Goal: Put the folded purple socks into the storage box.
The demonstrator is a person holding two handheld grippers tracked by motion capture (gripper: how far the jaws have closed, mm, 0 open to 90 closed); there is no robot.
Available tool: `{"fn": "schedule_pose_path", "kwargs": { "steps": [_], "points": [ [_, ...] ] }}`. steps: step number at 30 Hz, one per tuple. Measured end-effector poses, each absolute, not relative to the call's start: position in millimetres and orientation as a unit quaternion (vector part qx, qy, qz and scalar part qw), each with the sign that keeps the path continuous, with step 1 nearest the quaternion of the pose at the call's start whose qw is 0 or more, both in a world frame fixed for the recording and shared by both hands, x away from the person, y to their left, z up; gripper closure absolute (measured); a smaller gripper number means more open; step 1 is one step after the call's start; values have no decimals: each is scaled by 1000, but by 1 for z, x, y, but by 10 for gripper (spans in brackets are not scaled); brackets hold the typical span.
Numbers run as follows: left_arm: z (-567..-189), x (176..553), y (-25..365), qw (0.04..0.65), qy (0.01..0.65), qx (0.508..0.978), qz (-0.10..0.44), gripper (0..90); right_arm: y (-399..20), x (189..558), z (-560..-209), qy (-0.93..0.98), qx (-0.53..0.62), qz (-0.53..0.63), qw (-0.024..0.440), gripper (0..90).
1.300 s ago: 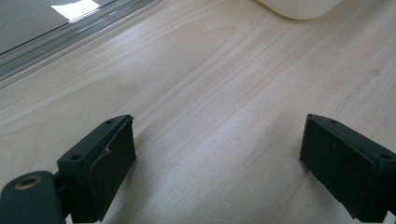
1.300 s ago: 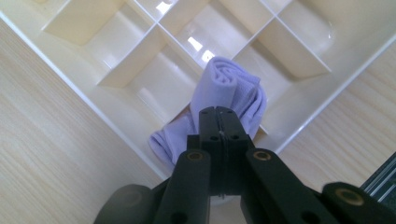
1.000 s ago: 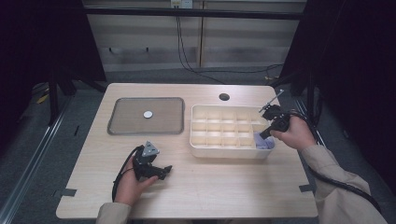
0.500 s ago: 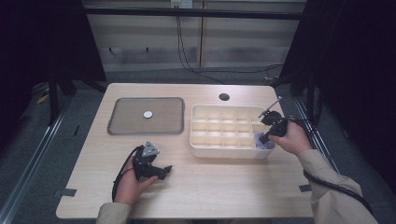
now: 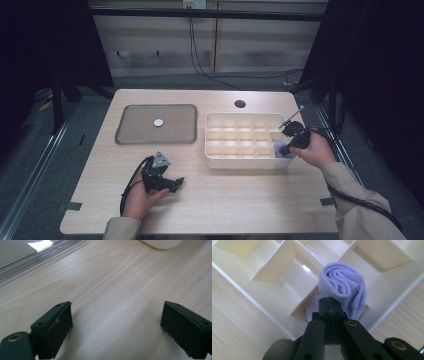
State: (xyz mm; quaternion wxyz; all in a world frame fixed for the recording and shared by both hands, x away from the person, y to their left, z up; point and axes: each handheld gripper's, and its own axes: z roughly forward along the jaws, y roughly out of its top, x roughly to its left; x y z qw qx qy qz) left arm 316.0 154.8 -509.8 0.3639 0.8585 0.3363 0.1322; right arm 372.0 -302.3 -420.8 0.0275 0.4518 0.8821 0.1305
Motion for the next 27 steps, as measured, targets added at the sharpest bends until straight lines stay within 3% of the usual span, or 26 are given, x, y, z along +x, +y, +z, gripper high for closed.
{"fn": "schedule_pose_path", "kwargs": {
  "steps": [8, 27],
  "points": [
    [-510, 316, 155, 364, 336, 858, 134, 94, -305, 376, -413, 877, 460, 135, 37, 899],
    [-510, 316, 155, 365, 336, 858, 133, 94, -304, 367, -395, 879, 448, 158, 38, 525]
  ]
}}
